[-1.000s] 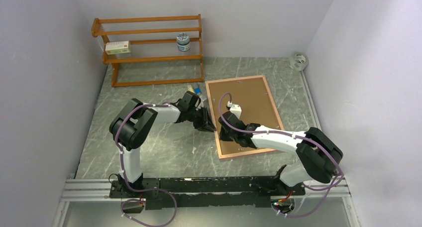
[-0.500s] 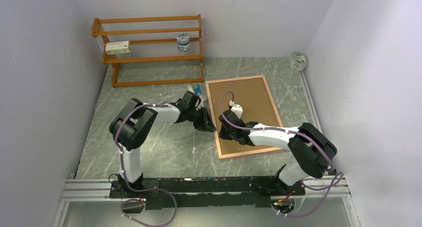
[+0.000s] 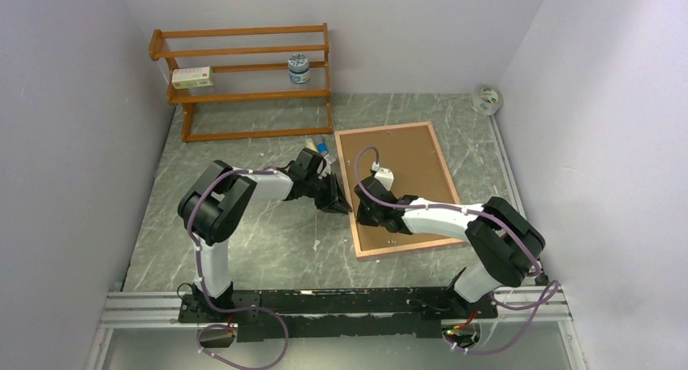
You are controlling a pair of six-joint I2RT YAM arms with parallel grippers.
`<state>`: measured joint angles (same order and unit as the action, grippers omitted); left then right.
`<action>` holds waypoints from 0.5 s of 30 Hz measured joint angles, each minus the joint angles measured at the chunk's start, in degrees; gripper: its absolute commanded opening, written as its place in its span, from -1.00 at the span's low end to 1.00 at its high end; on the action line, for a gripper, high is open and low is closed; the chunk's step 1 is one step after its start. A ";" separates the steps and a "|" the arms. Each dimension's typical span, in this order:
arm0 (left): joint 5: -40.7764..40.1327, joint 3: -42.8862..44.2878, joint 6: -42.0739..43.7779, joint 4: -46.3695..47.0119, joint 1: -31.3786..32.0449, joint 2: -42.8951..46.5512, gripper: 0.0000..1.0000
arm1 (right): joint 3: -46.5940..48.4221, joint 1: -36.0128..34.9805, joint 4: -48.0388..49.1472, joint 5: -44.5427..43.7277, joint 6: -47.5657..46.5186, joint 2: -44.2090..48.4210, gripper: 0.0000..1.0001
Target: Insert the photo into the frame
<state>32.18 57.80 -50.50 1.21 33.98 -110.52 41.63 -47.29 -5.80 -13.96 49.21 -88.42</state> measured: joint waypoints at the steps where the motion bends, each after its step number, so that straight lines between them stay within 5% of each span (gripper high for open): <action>1: 0.07 -0.04 -0.02 0.15 0.00 -0.02 -0.69 | 0.04 0.00 -0.02 -0.02 0.04 -0.07 -1.00; 15: 0.52 -0.07 -0.81 1.40 -0.37 -0.66 -0.73 | 7.98 -5.84 -8.48 -13.05 -0.33 -6.88 -1.00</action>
<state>32.71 57.74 -51.31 2.61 33.61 -111.18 49.60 -53.12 -14.28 -27.00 48.88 -95.31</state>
